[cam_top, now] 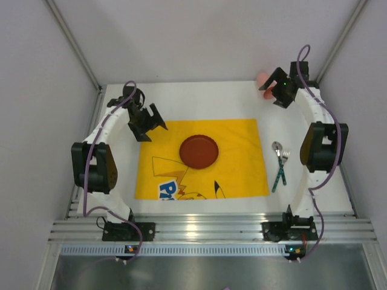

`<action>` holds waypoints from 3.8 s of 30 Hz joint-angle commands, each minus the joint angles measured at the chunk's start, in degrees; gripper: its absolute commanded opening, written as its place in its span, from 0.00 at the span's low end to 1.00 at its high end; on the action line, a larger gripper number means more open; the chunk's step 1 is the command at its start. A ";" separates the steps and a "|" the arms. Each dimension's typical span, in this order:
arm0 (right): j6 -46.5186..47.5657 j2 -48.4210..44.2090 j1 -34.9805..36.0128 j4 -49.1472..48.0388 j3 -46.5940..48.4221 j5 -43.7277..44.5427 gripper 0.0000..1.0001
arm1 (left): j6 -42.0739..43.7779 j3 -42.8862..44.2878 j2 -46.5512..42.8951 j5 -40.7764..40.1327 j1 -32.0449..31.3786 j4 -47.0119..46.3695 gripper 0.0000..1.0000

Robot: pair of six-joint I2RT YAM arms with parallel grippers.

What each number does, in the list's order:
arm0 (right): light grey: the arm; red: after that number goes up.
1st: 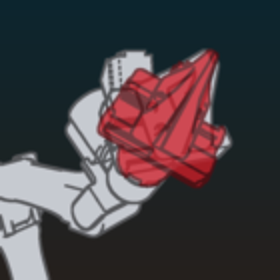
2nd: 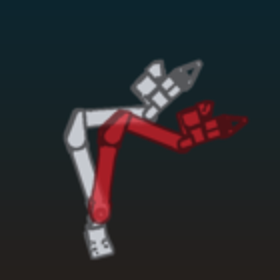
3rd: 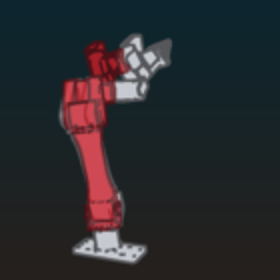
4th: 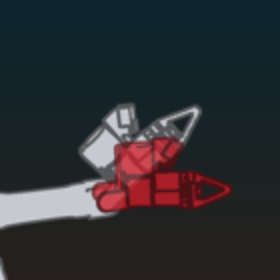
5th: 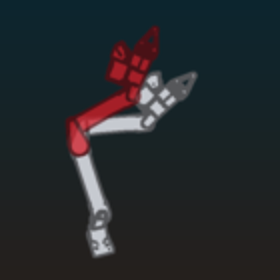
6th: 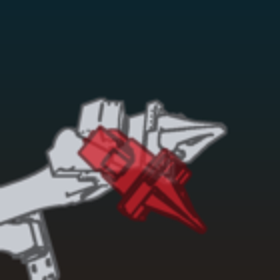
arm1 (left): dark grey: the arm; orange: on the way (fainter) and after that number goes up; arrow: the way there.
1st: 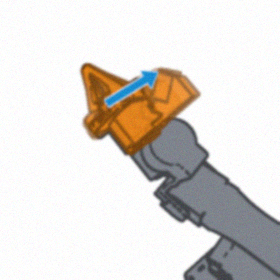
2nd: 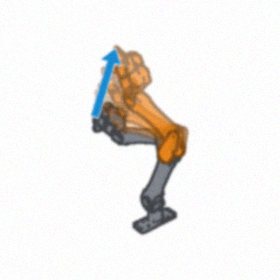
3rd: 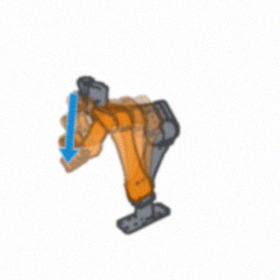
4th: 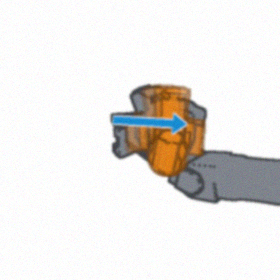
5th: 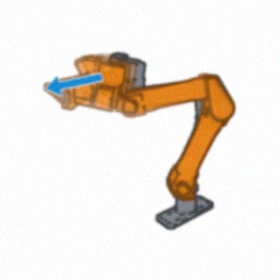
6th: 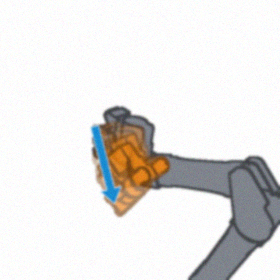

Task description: Set the dinner table for one person

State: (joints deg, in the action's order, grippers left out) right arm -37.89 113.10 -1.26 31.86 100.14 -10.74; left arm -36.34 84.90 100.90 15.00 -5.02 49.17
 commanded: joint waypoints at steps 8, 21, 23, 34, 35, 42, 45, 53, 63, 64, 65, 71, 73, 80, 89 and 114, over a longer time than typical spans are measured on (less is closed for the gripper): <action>-10.35 20.47 -1.12 -9.25 20.97 -2.71 1.00 | -2.25 5.44 4.30 -2.35 -0.26 1.89 0.92; -18.88 34.20 -2.87 -16.21 35.56 -2.07 1.00 | -5.67 23.19 16.59 -6.83 -2.45 10.68 0.91; -20.65 32.90 -4.01 -16.04 35.39 -6.46 1.00 | -5.67 25.83 17.74 -7.27 -2.80 12.44 0.91; -9.75 20.13 -6.65 -4.45 24.99 -5.16 1.00 | -7.26 37.34 26.79 -5.60 -4.30 15.43 0.91; -10.18 20.67 -7.09 -4.26 26.15 -5.51 1.00 | -7.26 39.09 28.72 -5.17 -4.56 16.56 0.91; -12.38 27.08 -7.09 -6.89 35.19 -2.88 1.00 | -6.91 44.12 31.46 -4.63 -4.65 17.89 0.91; -14.84 30.07 -7.01 -7.51 36.88 -3.14 1.00 | -6.64 44.47 31.37 -4.90 -4.56 18.16 0.91; -14.59 24.29 -6.57 -9.26 29.96 -1.83 1.00 | -5.50 44.38 30.32 -6.74 -3.95 19.56 0.91; -16.59 23.90 -5.78 -20.15 21.05 -1.38 1.00 | -4.97 42.71 30.67 -5.60 -3.77 18.95 0.90; -17.13 25.14 -5.51 -20.51 22.37 -1.39 1.00 | -4.71 42.80 30.50 -5.77 -3.77 19.04 0.90; -17.57 26.46 -5.42 -20.61 25.95 -1.47 1.00 | -4.53 42.89 30.49 -6.30 -3.77 19.30 0.90; -23.89 36.04 -4.90 -22.79 34.42 -1.21 0.96 | -3.74 42.19 29.01 -8.06 -3.25 20.53 0.90; -26.79 38.15 -4.46 -25.78 35.03 -1.12 0.92 | -3.65 41.84 28.39 -8.85 -2.98 20.53 0.90; -31.28 41.50 -3.75 -30.80 39.34 -0.86 0.21 | -3.30 39.02 26.72 -9.64 -2.72 20.00 0.90; -14.00 23.76 -6.56 -15.73 31.79 -0.77 0.00 | -1.63 33.58 23.64 -7.62 -2.81 14.82 0.89; 14.16 15.74 22.70 45.05 31.61 22.60 0.00 | 2.49 -19.51 -20.92 -6.92 -2.19 -0.13 0.92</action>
State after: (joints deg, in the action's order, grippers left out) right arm -24.62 128.73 21.96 74.39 130.50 6.35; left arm -35.55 65.84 83.94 8.54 -7.84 49.98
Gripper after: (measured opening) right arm 0.155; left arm 0.917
